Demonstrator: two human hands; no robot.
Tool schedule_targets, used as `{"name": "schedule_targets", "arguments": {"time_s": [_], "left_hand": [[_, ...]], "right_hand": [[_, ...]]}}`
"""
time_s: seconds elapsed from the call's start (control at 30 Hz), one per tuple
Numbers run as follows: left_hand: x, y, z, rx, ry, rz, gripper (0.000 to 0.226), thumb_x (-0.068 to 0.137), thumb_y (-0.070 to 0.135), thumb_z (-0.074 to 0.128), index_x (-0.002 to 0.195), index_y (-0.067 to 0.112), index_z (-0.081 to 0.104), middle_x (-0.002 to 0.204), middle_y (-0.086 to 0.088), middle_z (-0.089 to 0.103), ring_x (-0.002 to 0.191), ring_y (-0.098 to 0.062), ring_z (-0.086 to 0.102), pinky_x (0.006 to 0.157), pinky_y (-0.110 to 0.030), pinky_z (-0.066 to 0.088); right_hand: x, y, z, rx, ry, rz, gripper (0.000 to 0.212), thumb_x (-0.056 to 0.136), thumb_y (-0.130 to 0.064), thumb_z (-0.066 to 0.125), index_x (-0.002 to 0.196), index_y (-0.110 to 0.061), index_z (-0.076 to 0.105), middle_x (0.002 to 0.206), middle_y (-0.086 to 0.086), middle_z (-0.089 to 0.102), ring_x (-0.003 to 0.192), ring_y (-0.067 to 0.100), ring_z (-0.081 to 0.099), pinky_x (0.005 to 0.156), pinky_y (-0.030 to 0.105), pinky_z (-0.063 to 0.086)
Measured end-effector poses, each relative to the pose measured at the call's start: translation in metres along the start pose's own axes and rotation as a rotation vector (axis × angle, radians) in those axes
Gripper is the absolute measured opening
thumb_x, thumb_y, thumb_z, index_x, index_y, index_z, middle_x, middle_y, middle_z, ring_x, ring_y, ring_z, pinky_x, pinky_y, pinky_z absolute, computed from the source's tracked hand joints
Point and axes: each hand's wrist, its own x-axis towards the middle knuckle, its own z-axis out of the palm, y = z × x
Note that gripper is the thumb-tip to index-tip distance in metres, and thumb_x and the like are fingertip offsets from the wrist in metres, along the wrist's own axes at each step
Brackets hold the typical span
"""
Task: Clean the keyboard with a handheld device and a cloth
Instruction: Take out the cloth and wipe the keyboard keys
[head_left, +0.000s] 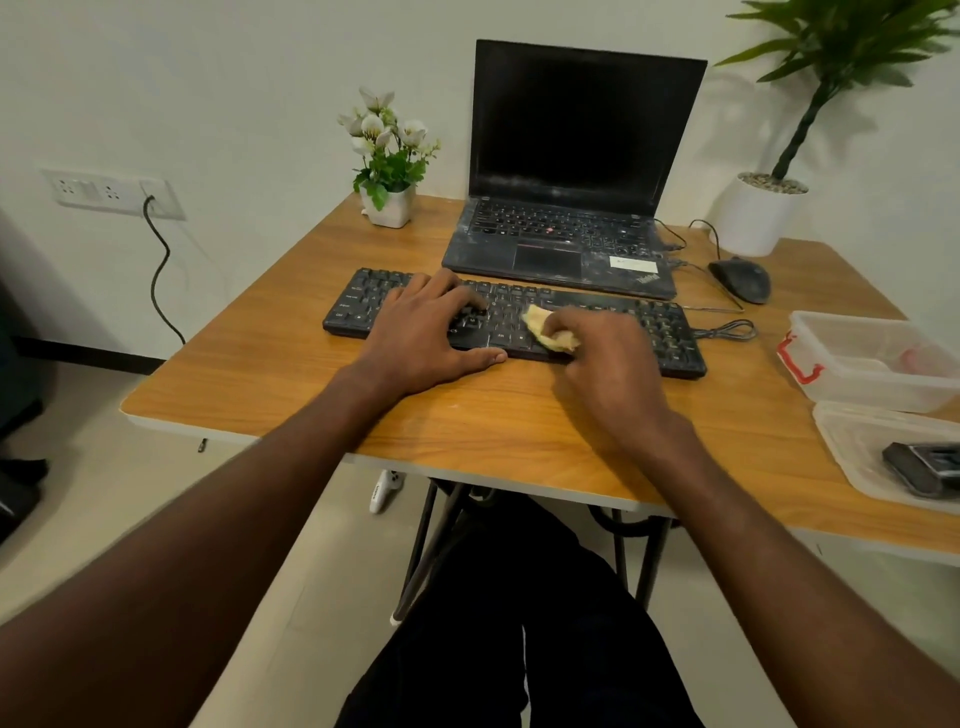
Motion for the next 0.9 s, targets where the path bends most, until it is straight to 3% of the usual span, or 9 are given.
{"name": "schedule_targets", "arguments": {"time_s": [0.07, 0.17, 0.37, 0.57, 0.67, 0.8, 0.9], "left_hand": [[0.000, -0.001, 0.000, -0.003, 0.001, -0.003, 0.077, 0.079, 0.090, 0.059, 0.135, 0.036, 0.060, 0.133, 0.008, 0.052, 0.126, -0.019, 0.047, 0.103, -0.046, 0.042], [0.000, -0.001, 0.000, -0.002, 0.003, -0.009, 0.080, 0.077, 0.092, 0.056, 0.134, 0.037, 0.060, 0.133, 0.008, 0.052, 0.126, -0.019, 0.047, 0.104, -0.049, 0.043], [0.001, -0.001, -0.001, -0.008, 0.001, -0.009, 0.078, 0.078, 0.090, 0.060, 0.135, 0.037, 0.060, 0.135, 0.009, 0.052, 0.127, -0.018, 0.046, 0.103, -0.045, 0.040], [0.001, -0.002, -0.001, -0.022, -0.014, -0.012, 0.078, 0.078, 0.091, 0.058, 0.136, 0.038, 0.059, 0.135, 0.009, 0.051, 0.127, -0.019, 0.046, 0.102, -0.047, 0.041], [0.000, -0.001, -0.001, -0.024, -0.011, -0.005, 0.075, 0.080, 0.088, 0.062, 0.136, 0.038, 0.060, 0.135, 0.009, 0.051, 0.127, -0.018, 0.046, 0.103, -0.046, 0.041], [-0.001, 0.001, -0.002, -0.019, 0.005, -0.012, 0.074, 0.080, 0.088, 0.063, 0.135, 0.038, 0.061, 0.133, 0.009, 0.052, 0.125, -0.018, 0.047, 0.102, -0.045, 0.042], [-0.002, 0.002, -0.003, -0.006, -0.007, -0.019, 0.076, 0.079, 0.089, 0.062, 0.136, 0.038, 0.060, 0.134, 0.009, 0.052, 0.126, -0.018, 0.047, 0.103, -0.046, 0.042]], "right_hand": [[-0.004, 0.012, -0.009, -0.041, 0.054, 0.101, 0.046, 0.083, 0.001, 0.075, 0.122, -0.024, 0.072, 0.115, 0.007, 0.074, 0.106, 0.025, 0.068, 0.085, 0.035, 0.056], [-0.002, 0.011, -0.013, -0.109, 0.041, 0.165, 0.045, 0.088, 0.002, 0.071, 0.127, -0.021, 0.071, 0.114, 0.010, 0.074, 0.106, 0.029, 0.069, 0.087, 0.040, 0.057], [-0.028, 0.003, -0.011, -0.008, -0.006, -0.023, 0.039, 0.089, -0.010, 0.075, 0.123, -0.028, 0.071, 0.122, 0.001, 0.074, 0.110, 0.018, 0.069, 0.095, 0.040, 0.058], [-0.013, 0.023, -0.033, -0.197, 0.045, 0.257, 0.046, 0.085, -0.002, 0.072, 0.126, -0.023, 0.072, 0.111, 0.010, 0.076, 0.098, 0.030, 0.069, 0.081, 0.043, 0.060], [-0.023, 0.016, -0.034, -0.247, -0.002, 0.277, 0.044, 0.090, -0.004, 0.068, 0.132, -0.018, 0.066, 0.109, 0.013, 0.075, 0.097, 0.031, 0.069, 0.079, 0.042, 0.059], [-0.034, -0.003, -0.041, -0.401, -0.118, 0.278, 0.020, 0.096, -0.012, 0.064, 0.116, -0.009, 0.064, 0.102, 0.014, 0.070, 0.085, 0.030, 0.063, 0.066, 0.037, 0.048], [-0.033, -0.016, -0.037, -0.238, -0.150, 0.248, 0.030, 0.092, -0.011, 0.068, 0.121, -0.016, 0.069, 0.103, 0.007, 0.073, 0.077, 0.019, 0.055, 0.066, 0.030, 0.046]]}}
